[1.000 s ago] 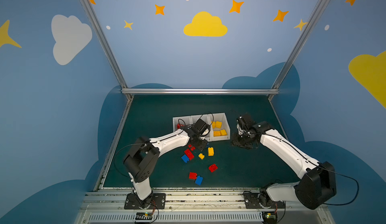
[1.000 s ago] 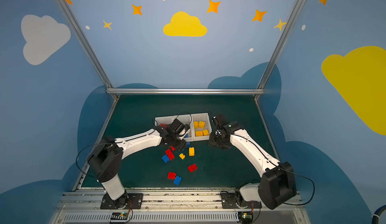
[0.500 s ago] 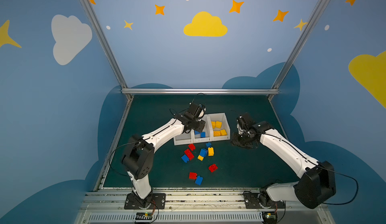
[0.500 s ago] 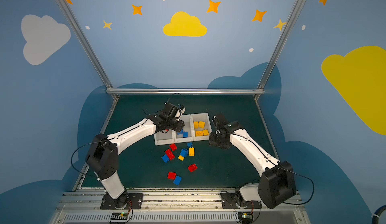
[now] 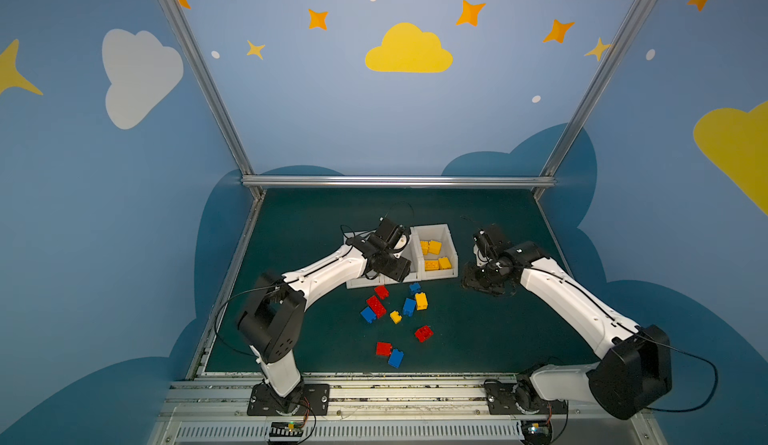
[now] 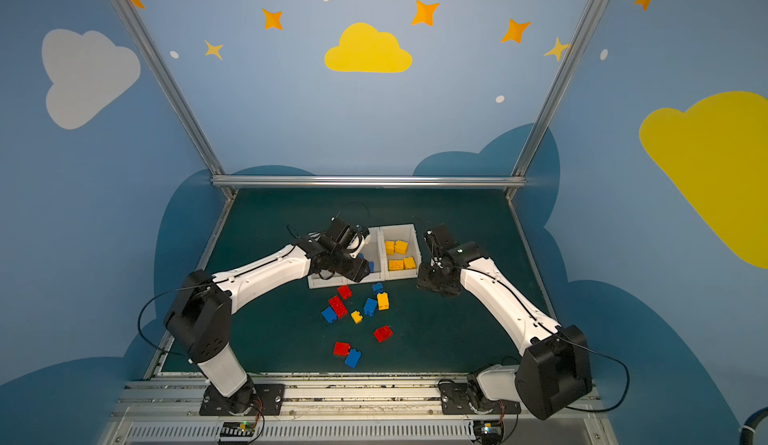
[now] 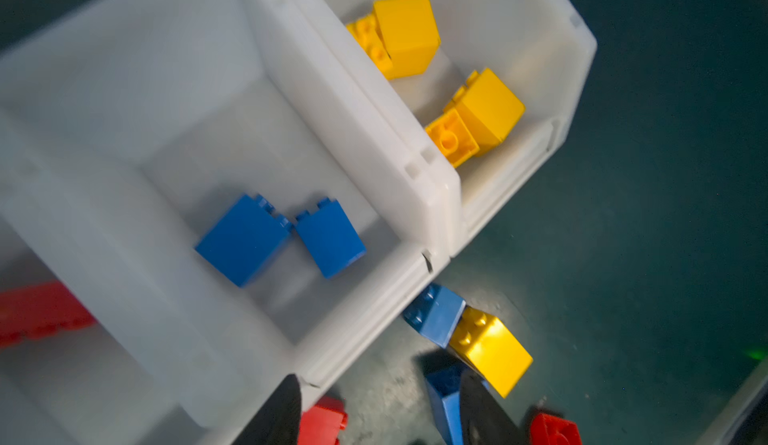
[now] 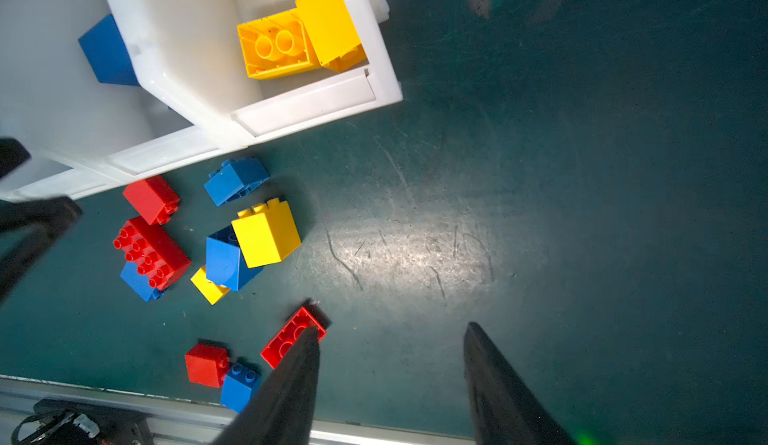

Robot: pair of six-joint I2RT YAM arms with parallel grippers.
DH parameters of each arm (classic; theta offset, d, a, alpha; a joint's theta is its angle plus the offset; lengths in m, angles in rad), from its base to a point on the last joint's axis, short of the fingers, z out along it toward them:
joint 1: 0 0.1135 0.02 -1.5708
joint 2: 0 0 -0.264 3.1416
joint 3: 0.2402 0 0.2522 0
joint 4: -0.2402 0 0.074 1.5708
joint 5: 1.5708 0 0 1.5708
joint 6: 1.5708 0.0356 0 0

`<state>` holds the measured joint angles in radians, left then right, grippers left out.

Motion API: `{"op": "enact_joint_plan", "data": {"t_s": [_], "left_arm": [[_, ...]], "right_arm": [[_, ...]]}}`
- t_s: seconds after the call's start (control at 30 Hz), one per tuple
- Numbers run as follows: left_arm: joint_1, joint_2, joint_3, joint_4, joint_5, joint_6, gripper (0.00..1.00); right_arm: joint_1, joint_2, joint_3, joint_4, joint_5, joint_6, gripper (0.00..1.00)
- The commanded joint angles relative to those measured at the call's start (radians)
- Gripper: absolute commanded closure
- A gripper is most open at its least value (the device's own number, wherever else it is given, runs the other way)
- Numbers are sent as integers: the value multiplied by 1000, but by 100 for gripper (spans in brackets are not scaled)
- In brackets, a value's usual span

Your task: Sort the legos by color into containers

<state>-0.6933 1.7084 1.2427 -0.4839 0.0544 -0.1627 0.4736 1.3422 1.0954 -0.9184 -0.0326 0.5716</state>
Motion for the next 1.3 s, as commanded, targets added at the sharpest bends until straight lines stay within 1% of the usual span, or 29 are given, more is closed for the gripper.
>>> {"op": "enact_joint_plan", "data": {"t_s": [0.0,0.17,0.37,0.77,0.9,1.0,1.1,1.27], "left_arm": [[-44,-36,-61,-18,12,-39,35],[-91,-44,-116,-10,-5,-90,34],[-131,-5,-121,-3,-19,-108,34],[-156,86,-94,8,-18,-117,36],[-161,114,-75,17,-13,-117,39],[-165,141,-52,12,-10,-107,41],[-167,167,-40,9,-18,-105,46],[-166,171,-42,6,-28,-104,61]], "right_arm": [[-3,5,-12,3,-8,4,44],[-4,4,-22,7,-10,4,44],[-3,-2,-35,14,-15,5,44],[-7,-20,-55,14,-13,3,44],[-7,-25,-62,16,-12,3,44],[-9,-24,-63,16,-13,3,44],[-10,-22,-65,18,-15,4,44],[-11,-22,-66,16,-13,4,44]]}}
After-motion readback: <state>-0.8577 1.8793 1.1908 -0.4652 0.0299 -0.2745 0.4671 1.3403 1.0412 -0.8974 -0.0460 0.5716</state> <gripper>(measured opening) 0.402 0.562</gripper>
